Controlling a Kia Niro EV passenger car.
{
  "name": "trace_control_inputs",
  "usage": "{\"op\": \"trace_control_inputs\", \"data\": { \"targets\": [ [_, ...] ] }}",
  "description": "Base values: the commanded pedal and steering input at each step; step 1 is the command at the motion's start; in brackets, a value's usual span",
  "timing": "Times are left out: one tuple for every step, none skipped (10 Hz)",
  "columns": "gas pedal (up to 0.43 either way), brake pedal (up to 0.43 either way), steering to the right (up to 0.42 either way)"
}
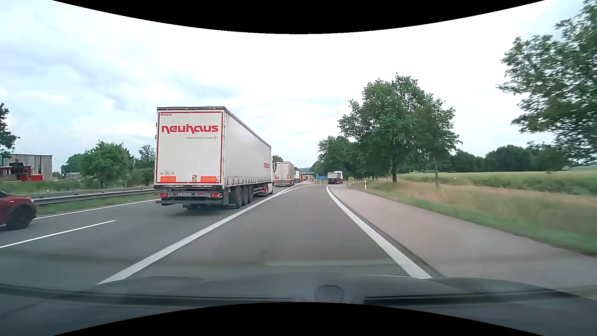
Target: Follow the waypoints while adhering to traffic rules and regulations
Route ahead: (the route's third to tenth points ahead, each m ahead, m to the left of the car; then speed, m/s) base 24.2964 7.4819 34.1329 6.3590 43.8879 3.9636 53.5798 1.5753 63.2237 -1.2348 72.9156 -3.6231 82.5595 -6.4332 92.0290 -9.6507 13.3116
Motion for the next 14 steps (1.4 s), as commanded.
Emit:
{"op": "trace_control_inputs", "data": {
  "targets": [
    [0.15,0.0,0.001],
    [0.15,0.0,0.001],
    [0.15,0.0,0.002],
    [0.15,0.0,0.002],
    [0.15,0.0,0.003],
    [0.15,0.0,0.003],
    [0.15,0.0,0.004],
    [0.15,0.0,0.004],
    [0.15,0.0,0.005],
    [0.15,0.0,0.005],
    [0.157,0.0,0.005],
    [0.157,0.0,0.006],
    [0.157,0.0,0.006],
    [0.157,0.0,0.006]
  ]
}}
